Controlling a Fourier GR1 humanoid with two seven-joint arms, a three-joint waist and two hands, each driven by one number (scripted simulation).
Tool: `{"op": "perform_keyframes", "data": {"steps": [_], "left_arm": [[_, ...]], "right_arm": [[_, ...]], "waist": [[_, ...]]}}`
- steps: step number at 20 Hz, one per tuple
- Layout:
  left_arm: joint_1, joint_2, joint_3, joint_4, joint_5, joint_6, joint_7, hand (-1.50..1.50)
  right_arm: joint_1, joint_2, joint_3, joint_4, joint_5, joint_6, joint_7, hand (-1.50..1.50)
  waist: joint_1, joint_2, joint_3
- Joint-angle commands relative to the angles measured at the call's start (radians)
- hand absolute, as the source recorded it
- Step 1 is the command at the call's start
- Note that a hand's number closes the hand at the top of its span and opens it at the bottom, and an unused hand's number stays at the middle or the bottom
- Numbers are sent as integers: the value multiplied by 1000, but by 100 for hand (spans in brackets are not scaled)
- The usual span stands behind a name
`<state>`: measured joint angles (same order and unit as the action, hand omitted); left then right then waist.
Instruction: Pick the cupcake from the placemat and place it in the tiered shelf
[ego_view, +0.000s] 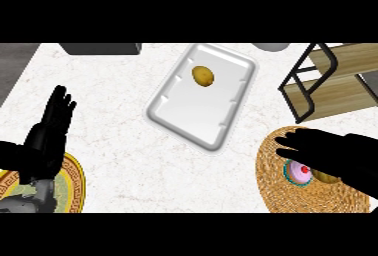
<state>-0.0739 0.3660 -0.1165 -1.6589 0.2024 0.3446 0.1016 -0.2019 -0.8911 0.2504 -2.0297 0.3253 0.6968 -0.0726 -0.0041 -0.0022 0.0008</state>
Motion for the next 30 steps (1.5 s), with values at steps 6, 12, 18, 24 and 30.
{"op": "perform_keyframes", "data": {"steps": [6, 12, 18, 24, 30], "left_arm": [[-12, -29, 17, 33, -4, -36, -4, 0], [-20, -52, 38, -14, -64, -25, 42, 0], [-99, -53, 80, 31, -67, -56, 84, 0], [-60, -136, 46, 62, -148, -45, 37, 0], [73, -84, 113, -103, -90, -146, 63, 0]], "right_arm": [[58, 0, 82, 42, 375, -104, -7, -150], [135, 76, 27, 146, 457, -185, -153, -150], [90, 179, 100, 250, 572, -206, -179, -150], [104, 231, 64, 287, 662, -201, -208, -150], [143, 262, 18, 353, 687, -282, -330, -150]], "waist": [[5, 3, -1], [3, 2, 0], [6, 3, 0], [1, 2, -1], [7, 1, -1]]}}
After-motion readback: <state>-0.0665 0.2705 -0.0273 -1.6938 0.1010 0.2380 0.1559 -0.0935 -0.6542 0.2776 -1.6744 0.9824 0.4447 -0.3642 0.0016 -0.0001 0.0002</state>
